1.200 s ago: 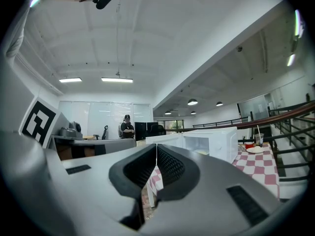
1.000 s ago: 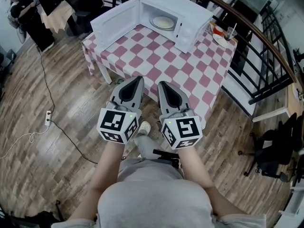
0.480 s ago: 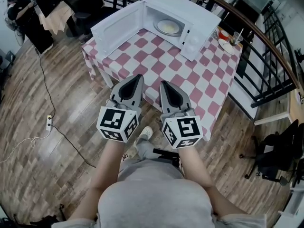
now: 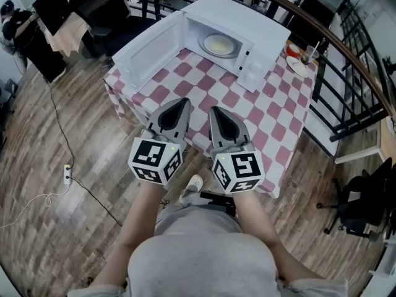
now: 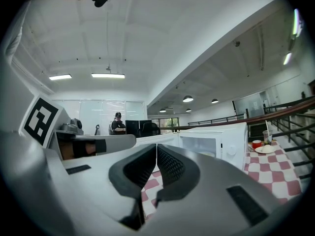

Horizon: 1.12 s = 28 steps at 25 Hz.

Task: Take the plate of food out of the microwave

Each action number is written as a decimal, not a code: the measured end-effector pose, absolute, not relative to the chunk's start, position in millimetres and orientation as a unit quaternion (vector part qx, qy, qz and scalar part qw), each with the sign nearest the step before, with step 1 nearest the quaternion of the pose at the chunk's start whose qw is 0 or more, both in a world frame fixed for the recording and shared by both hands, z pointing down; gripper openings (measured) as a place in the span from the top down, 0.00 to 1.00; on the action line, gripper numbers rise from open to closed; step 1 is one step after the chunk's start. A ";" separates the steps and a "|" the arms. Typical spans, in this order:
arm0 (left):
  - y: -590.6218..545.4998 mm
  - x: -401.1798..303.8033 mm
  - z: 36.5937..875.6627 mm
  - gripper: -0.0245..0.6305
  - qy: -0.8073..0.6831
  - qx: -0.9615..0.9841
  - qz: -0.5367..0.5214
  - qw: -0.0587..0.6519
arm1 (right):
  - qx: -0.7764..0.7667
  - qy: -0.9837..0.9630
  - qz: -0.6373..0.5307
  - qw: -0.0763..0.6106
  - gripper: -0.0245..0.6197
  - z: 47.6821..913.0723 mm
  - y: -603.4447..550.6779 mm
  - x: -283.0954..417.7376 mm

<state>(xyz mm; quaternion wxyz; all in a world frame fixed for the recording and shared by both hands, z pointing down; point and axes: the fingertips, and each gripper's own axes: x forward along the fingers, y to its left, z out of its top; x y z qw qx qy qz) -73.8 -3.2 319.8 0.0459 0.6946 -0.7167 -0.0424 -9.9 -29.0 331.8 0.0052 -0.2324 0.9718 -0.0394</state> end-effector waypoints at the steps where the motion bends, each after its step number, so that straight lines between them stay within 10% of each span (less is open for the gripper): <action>1: -8.6 -77.1 319.7 0.96 -0.715 0.697 -0.040 0.046 | -0.234 0.971 -0.039 0.005 0.92 331.6 -33.8 -13.5; 28: -120.5 -120.4 333.5 0.96 -0.674 0.734 -0.039 0.077 | -0.267 0.962 -0.049 -0.018 0.92 356.0 -130.7 -58.2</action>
